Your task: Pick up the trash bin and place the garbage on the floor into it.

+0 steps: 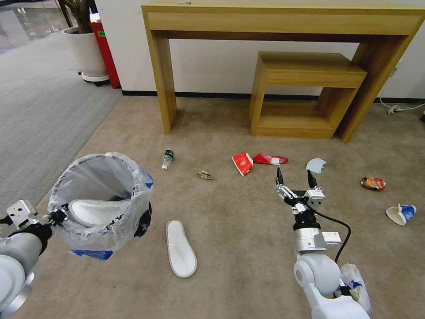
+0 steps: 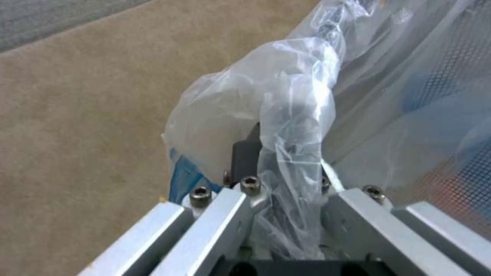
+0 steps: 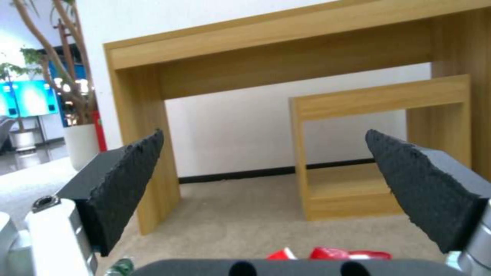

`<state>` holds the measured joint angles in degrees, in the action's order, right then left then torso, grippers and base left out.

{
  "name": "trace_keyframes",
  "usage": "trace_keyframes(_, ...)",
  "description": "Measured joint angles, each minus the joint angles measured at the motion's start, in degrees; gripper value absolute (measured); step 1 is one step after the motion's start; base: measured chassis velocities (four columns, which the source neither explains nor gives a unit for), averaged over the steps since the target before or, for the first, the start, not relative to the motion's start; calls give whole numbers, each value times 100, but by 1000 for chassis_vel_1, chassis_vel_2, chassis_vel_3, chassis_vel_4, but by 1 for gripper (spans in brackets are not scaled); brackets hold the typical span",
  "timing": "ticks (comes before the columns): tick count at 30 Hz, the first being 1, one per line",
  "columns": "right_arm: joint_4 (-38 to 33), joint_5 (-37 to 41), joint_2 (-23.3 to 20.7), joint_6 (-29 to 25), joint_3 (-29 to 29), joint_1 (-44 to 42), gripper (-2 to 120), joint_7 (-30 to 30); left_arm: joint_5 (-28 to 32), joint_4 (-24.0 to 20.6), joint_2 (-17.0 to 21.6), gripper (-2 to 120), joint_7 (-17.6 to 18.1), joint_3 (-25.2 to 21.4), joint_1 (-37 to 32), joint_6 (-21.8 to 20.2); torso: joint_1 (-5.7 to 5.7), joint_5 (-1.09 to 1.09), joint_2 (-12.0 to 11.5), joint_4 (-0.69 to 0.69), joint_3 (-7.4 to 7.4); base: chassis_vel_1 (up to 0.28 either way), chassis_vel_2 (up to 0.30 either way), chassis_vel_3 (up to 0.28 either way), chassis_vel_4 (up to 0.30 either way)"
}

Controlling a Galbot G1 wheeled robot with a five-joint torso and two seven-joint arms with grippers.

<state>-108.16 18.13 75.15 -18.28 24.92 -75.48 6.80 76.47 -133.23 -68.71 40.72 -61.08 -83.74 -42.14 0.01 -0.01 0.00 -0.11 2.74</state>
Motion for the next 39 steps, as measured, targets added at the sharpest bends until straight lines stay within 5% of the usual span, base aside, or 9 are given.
trace_keyframes(22,82,-34,27,-31,-99,33,100,-34,72,80,47,0,-59,-77,20,0,0,0,0,2,1,229,228,-221,-233)
trace_keyframes(39,107,59,-19,-47,-129,52,100,-49,14,218,66,0,-80,-43,91,0,0,1,0,0,0,-13,-11,8,4)
